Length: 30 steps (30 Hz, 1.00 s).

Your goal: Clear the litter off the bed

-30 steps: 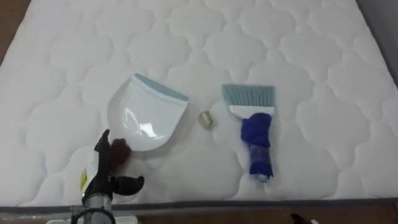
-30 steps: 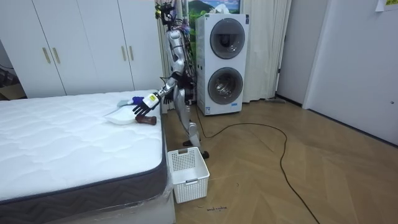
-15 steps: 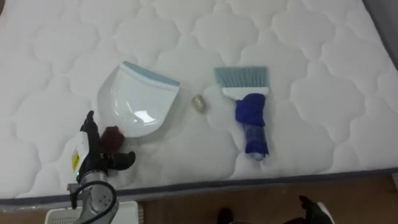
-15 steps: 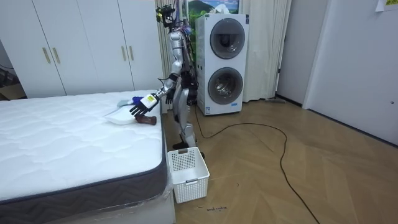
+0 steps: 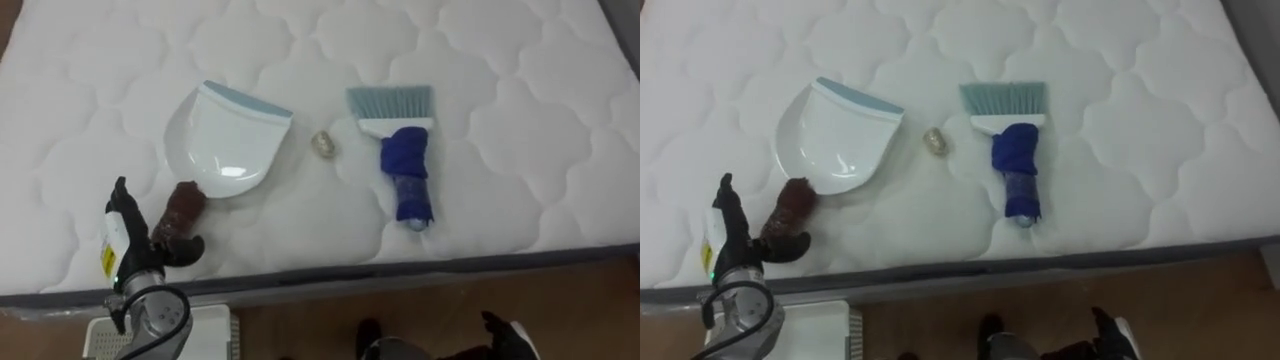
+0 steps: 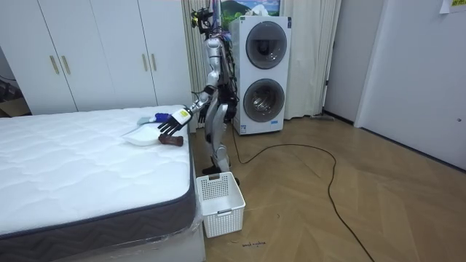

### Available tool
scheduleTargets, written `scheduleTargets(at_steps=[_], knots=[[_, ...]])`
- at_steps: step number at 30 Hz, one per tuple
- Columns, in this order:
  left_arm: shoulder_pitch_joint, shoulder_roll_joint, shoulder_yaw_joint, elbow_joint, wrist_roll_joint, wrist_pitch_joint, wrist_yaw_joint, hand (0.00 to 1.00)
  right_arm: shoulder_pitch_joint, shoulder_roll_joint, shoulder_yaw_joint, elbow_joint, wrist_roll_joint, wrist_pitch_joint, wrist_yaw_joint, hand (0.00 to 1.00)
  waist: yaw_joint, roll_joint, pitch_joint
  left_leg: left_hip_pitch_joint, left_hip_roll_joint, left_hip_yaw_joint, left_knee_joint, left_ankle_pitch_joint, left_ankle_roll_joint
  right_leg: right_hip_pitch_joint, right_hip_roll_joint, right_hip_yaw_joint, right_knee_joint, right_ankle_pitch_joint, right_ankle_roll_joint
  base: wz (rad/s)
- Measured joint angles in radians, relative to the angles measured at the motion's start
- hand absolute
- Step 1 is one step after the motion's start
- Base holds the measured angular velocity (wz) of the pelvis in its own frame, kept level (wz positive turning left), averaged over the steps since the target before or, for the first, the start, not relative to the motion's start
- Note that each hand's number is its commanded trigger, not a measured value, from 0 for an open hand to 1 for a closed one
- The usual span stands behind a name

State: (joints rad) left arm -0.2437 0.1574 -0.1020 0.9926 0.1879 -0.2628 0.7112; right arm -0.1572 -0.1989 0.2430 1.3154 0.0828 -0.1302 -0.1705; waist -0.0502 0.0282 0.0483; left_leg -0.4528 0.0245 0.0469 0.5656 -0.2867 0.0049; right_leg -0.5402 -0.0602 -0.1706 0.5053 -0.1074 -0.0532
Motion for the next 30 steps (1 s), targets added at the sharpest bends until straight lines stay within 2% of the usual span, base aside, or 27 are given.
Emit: scheduleTargets(at_steps=[7, 17, 23, 25, 30], knots=[[-0.007, -0.002, 0.001, 0.000, 0.000, 0.000, 0.004, 0.00, -0.002, 0.002, 0.003, -0.005, -0.003, 0.000, -0.001, 0.00, -0.024, -0.001, 0.0001, -0.007, 0.001, 0.001, 0.017, -0.010, -0.001, -0.012, -0.007, -0.004, 0.034, -0.020, -0.008, 0.01], [-0.038, -0.001, 0.000, 0.028, -0.004, 0.000, 0.000, 0.00, 0.002, 0.003, 0.013, -0.013, -0.005, 0.000, -0.001, 0.00, -0.031, -0.003, 0.0011, -0.009, 0.003, 0.002, 0.041, -0.030, 0.000, -0.016, -0.009, -0.006, 0.058, -0.034, -0.009, -0.01], [-0.051, 0.002, 0.001, 0.032, -0.120, 0.000, -0.005, 0.00, 0.022, 0.003, 0.022, -0.037, 0.016, 0.000, -0.002, 0.00, -0.037, -0.006, 0.0029, -0.018, 0.002, 0.002, 0.053, -0.037, 0.002, -0.025, -0.011, -0.003, 0.072, -0.045, -0.004, 0.01], [-0.071, 0.012, -0.001, 0.048, -0.159, 0.000, -0.004, 0.00, 0.020, 0.004, 0.032, -0.045, 0.030, 0.000, -0.010, 0.00, -0.039, -0.010, 0.0039, -0.045, 0.003, 0.002, 0.077, -0.045, 0.000, -0.053, -0.011, 0.001, 0.094, -0.050, -0.005, 0.00], [-0.081, 0.016, -0.001, 0.062, -0.180, 0.001, -0.004, 0.00, 0.020, 0.004, 0.050, -0.057, 0.033, 0.001, -0.025, 0.00, -0.047, -0.012, 0.0040, -0.088, 0.007, 0.002, 0.117, -0.061, 0.000, -0.095, -0.013, -0.001, 0.133, -0.060, -0.010, -0.01]])
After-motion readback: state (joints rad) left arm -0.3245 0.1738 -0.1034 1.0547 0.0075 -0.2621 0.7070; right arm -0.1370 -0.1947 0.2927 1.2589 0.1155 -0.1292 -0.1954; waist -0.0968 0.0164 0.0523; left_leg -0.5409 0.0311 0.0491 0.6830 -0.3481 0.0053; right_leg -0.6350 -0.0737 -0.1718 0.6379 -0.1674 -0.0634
